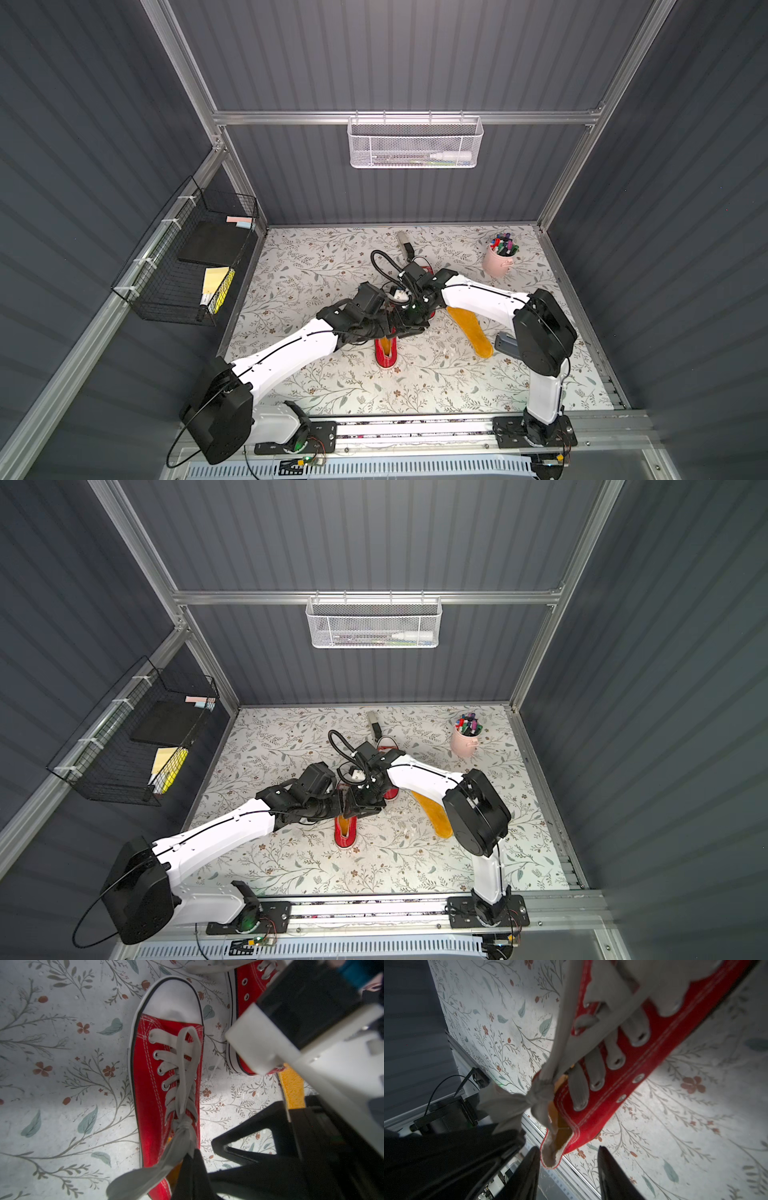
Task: Remove the insole from the shoe
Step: Untie the shoelace on the shoe.
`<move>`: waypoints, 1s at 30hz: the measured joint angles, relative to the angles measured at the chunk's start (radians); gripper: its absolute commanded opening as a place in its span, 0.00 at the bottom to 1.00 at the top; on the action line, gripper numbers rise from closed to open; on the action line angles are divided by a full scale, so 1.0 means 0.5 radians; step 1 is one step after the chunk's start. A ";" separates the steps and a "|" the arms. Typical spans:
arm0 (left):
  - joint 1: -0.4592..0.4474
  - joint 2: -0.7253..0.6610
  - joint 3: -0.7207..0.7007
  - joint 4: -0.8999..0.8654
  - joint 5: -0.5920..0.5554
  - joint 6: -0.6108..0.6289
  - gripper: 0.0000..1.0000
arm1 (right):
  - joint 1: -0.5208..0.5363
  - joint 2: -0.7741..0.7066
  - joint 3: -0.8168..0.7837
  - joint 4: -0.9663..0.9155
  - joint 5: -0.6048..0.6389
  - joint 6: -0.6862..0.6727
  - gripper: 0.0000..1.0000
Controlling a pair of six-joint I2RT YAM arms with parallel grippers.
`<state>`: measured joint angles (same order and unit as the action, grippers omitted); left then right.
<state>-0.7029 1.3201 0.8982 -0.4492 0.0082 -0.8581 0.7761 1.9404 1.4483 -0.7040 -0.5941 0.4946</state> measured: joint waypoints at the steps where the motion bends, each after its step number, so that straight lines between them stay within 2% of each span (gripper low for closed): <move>1: 0.000 -0.007 0.000 0.005 0.001 -0.012 0.00 | 0.000 0.018 0.009 0.005 0.005 0.005 0.40; 8: 0.000 -0.102 0.000 0.006 -0.001 -0.084 0.00 | 0.000 0.137 0.036 0.014 0.067 0.038 0.30; 18: 0.048 -0.272 0.000 -0.071 -0.031 -0.150 0.00 | 0.005 0.156 0.101 -0.008 0.250 0.039 0.12; 30: 0.097 -0.478 -0.016 -0.309 -0.085 -0.094 0.00 | -0.043 0.155 0.101 -0.112 0.394 -0.057 0.02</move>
<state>-0.6544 1.0809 0.8902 -0.6037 -0.0345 -0.9051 0.7544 2.0178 1.4990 -0.7601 -0.3973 0.4660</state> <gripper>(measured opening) 0.057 0.073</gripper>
